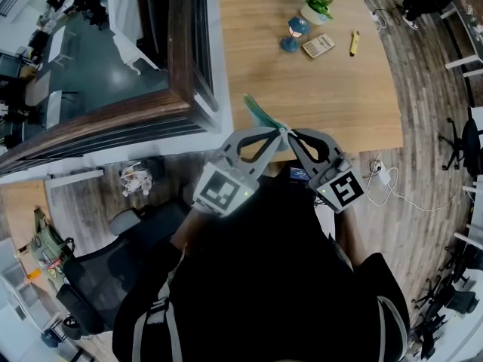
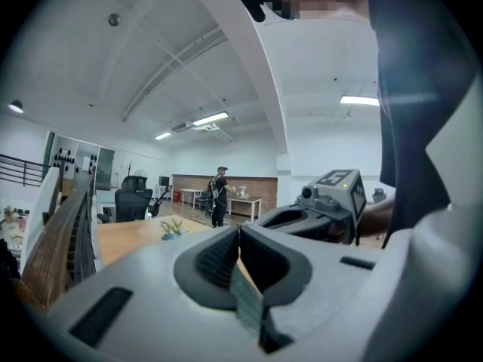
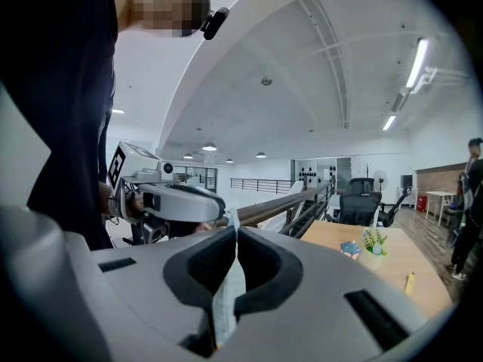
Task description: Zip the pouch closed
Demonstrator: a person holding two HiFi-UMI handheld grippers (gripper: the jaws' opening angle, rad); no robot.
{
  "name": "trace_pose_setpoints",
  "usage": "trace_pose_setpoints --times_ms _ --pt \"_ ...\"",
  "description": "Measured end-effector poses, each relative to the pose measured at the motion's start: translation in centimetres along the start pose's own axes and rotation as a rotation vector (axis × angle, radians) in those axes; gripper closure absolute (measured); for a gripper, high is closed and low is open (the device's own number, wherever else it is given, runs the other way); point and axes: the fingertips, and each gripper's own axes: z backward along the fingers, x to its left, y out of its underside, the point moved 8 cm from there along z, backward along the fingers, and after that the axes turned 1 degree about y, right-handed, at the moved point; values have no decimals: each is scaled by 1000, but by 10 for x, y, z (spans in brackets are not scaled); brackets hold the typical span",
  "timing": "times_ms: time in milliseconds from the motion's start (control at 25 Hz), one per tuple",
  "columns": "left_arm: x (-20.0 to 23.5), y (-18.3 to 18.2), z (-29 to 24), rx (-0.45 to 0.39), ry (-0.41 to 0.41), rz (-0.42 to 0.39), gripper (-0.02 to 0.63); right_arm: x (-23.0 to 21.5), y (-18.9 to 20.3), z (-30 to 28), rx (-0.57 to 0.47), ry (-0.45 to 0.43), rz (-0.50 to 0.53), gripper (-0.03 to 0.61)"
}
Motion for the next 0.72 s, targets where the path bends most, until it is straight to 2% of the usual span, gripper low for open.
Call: trace_pose_setpoints --times_ms 360,520,720 --pt "-1 1 -1 32 7 0 611 1 2 6 -23 7 -33 561" --pt "-2 1 -1 38 15 -1 611 1 3 9 -39 4 -87 561" --pt "-1 5 -1 53 34 -33 611 -2 1 11 -70 15 -103 560"
